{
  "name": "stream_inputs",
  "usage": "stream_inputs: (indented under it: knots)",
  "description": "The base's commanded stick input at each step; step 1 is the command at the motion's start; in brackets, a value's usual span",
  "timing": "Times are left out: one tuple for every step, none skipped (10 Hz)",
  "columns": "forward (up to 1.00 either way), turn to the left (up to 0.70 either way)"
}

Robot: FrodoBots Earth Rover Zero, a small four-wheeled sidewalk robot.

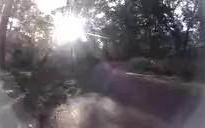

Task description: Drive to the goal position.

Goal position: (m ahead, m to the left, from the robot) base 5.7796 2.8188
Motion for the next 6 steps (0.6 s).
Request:
stream_inputs:
  knots:
    - [0.7, 0.33]
    - [0.7, 0.31]
    - [0.7, 0.27]
    - [0.7, 0.0]
    - [0.7, -0.01]
    - [0.7, -0.01]
